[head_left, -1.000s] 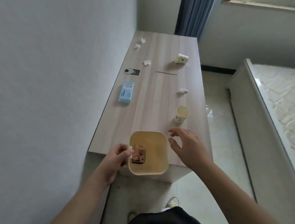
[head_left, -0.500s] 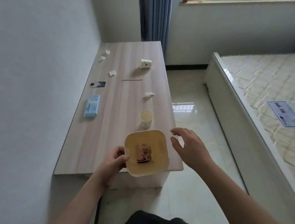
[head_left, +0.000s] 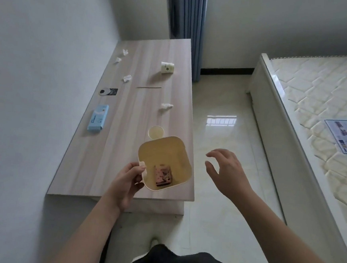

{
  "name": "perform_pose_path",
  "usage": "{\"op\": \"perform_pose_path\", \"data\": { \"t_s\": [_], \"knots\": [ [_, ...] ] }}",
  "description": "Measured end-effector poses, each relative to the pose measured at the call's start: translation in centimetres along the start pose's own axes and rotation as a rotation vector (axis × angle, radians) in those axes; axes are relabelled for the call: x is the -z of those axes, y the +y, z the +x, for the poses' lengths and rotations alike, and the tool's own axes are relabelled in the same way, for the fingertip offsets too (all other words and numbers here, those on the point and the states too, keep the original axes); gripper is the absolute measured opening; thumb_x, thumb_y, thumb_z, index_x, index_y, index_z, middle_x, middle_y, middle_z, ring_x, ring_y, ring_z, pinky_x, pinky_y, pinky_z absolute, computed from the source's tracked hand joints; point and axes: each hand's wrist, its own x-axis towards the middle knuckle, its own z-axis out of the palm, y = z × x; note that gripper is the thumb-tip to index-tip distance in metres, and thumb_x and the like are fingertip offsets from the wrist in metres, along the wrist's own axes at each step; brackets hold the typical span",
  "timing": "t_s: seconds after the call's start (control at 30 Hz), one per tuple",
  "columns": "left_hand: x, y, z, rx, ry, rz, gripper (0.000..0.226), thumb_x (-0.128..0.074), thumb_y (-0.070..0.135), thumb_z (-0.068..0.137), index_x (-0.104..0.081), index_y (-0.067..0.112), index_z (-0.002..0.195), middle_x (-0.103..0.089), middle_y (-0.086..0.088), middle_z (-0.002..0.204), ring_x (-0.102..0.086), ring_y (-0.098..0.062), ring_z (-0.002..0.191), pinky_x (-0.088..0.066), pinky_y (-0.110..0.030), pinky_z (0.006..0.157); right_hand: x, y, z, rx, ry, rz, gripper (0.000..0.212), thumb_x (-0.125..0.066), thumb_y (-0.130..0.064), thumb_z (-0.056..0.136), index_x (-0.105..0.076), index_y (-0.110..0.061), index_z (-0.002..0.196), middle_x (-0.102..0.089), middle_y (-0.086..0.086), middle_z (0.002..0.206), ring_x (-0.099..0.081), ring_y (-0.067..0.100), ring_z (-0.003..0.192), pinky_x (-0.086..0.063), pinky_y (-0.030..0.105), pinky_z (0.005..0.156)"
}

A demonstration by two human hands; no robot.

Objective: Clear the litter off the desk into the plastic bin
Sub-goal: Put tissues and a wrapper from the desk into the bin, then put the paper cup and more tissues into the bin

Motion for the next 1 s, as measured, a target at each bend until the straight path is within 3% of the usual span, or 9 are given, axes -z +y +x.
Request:
{"op": "perform_pose_path", "data": {
  "t_s": [0.2, 0.4, 0.53, 0.8, 1.0],
  "knots": [
    [1.0, -0.5, 1.1, 0.013, 0.035, 0.001, 0.035, -0.068, 0.023, 0.073, -0.057, 0.004, 0.1, -0.045, -0.003, 0.066, -0.051, -0.019, 0.064, -0.05, -0.034, 0.066, -1.8, 0.2, 2.9, -0.006, -0.086, -0.012, 0.031, -0.055, -0.033, 0.094, -0.059, -0.019, 0.121, -0.051, 0.002, 0.131, -0.043, 0.022, 0.124, -0.033, 0.034, 0.105],
    [4.0, 0.7, 3.7, -0.022, 0.126, -0.05, 0.017, -0.068, 0.023, 0.076, -0.058, 0.012, 0.085, -0.04, -0.001, 0.06, -0.046, -0.016, 0.059, -0.045, -0.033, 0.066, -3.9, -0.7, 6.4, 0.023, -0.154, -0.04, 0.031, -0.056, -0.032, 0.093, -0.06, -0.017, 0.121, -0.053, 0.003, 0.13, -0.045, 0.023, 0.122, -0.034, 0.033, 0.104],
    [5.1, 1.4, 5.4, -0.045, 0.174, -0.079, 0.025, -0.071, 0.023, 0.072, -0.054, 0.01, 0.086, -0.045, 0.002, 0.057, -0.049, -0.014, 0.058, -0.045, -0.035, 0.066, -5.2, -1.9, 9.5, 0.068, -0.211, -0.074, 0.034, -0.054, -0.034, 0.093, -0.057, -0.02, 0.124, -0.052, 0.001, 0.131, -0.047, 0.022, 0.122, -0.035, 0.034, 0.104],
    [8.3, 3.2, 6.3, -0.082, 0.176, -0.097, 0.021, -0.069, 0.023, 0.075, -0.053, 0.011, 0.083, -0.048, 0.004, 0.057, -0.044, -0.018, 0.061, -0.036, -0.037, 0.067, -8.9, -5.1, 15.3, 0.143, -0.36, -0.132, 0.057, -0.053, -0.039, 0.092, -0.035, -0.023, 0.144, -0.045, 0.004, 0.14, -0.043, 0.025, 0.128, -0.033, 0.037, 0.106],
    [10.3, 2.6, 6.1, -0.08, 0.302, -0.134, 0.019, -0.071, 0.023, 0.073, -0.056, 0.014, 0.08, -0.052, 0.007, 0.057, -0.047, -0.016, 0.062, -0.04, -0.036, 0.068, -12.5, -6.7, 20.2, 0.253, -0.481, -0.213, 0.077, -0.06, -0.04, 0.086, -0.019, -0.026, 0.149, -0.034, 0.006, 0.148, -0.039, 0.028, 0.13, -0.032, 0.038, 0.106]
  ]
}}
